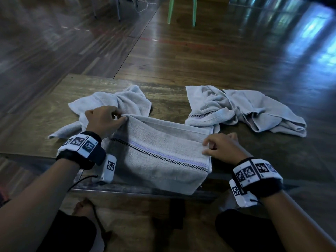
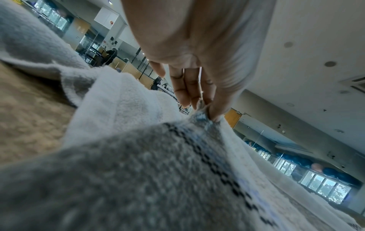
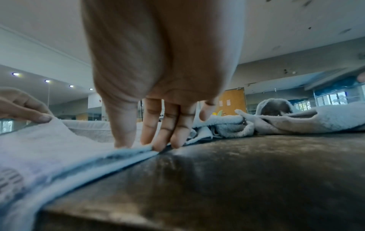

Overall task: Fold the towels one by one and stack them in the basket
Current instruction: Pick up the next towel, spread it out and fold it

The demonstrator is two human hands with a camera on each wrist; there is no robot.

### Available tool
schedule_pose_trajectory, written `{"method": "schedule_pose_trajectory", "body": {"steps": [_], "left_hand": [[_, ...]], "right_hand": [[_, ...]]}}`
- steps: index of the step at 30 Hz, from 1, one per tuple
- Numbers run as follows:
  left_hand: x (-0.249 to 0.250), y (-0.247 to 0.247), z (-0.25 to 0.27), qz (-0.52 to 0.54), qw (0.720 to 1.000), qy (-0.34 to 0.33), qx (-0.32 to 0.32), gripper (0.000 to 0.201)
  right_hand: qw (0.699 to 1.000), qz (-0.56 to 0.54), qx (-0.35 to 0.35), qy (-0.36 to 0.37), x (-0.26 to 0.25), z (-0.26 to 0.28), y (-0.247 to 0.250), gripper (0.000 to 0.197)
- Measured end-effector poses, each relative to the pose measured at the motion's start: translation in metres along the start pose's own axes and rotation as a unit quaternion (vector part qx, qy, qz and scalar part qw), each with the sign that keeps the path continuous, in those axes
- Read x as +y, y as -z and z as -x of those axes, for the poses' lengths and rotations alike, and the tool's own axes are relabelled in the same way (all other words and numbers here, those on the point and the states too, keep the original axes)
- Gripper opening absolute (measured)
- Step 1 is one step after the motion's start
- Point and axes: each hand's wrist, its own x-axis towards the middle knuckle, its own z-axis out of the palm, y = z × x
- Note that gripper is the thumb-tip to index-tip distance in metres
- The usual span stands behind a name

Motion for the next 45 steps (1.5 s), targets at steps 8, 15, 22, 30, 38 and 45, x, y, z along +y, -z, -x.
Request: {"method": "schedule_pose_trajectory", "body": {"steps": [8,15,22,30,38,45], "left_hand": [[-0.002,0.0,0.001,-0.008,1.0,0.001,0.001,0.012],[-0.006,-0.003,-0.003,0.059,0.998,-0.021,-0.008,0.014],[-0.001,0.001,0.001,0.105,0.994,-0.012,-0.001,0.013],[-0.005,0.003,0.0,0.104,0.994,0.007,-0.02,0.012],[-0.011,0.006,0.001,0.105,0.993,0.03,-0.046,0.01],[-0.01,0.019,0.009,0.104,0.993,0.007,-0.056,0.004]], "right_hand": [[0.995,-0.047,-0.05,-0.074,-0.005,-0.007,0.003,0.023],[0.996,-0.06,0.058,-0.02,-0.005,-0.01,0.011,0.016],[0.988,-0.054,0.142,-0.021,-0.003,-0.023,0.001,0.012],[0.984,-0.111,0.141,-0.02,-0.004,-0.031,-0.001,0.026],[0.971,-0.175,0.159,-0.041,-0.004,-0.029,0.007,0.015],[0.965,-0.203,0.165,-0.032,-0.007,-0.013,0.02,0.01]]}}
